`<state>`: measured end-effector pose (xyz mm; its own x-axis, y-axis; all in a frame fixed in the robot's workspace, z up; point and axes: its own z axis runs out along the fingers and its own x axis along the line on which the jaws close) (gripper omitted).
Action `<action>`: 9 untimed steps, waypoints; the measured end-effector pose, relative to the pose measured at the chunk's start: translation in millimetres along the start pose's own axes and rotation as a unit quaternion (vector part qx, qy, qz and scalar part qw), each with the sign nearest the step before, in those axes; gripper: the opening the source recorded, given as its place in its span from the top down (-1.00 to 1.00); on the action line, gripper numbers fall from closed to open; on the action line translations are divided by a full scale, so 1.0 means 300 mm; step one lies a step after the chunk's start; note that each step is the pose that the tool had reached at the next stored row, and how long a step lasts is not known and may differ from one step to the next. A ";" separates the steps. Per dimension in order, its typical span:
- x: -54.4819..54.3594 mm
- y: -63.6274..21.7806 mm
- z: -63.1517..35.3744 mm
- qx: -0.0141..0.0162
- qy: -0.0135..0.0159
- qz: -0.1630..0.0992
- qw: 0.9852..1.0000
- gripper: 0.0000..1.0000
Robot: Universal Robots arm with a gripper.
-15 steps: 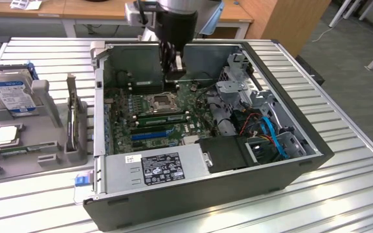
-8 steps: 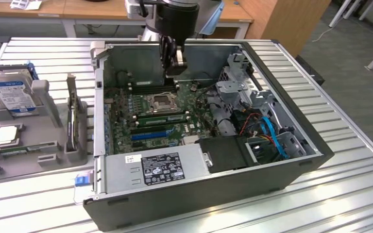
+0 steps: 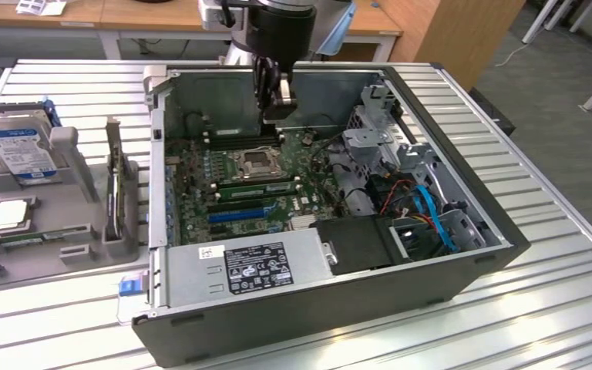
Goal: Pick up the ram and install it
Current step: 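Press down the ram until it locks into place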
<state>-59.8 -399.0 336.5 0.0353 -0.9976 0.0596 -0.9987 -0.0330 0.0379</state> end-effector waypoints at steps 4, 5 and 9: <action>0.000 0.000 0.000 0.000 0.000 -0.006 1.000 0.79; 0.000 0.000 0.000 0.001 0.001 -0.015 1.000 0.79; 0.000 0.000 0.000 0.003 0.002 -0.051 0.999 0.79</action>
<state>-59.8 -399.1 336.5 0.1376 -0.9887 0.0596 -0.9900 -0.1355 0.0379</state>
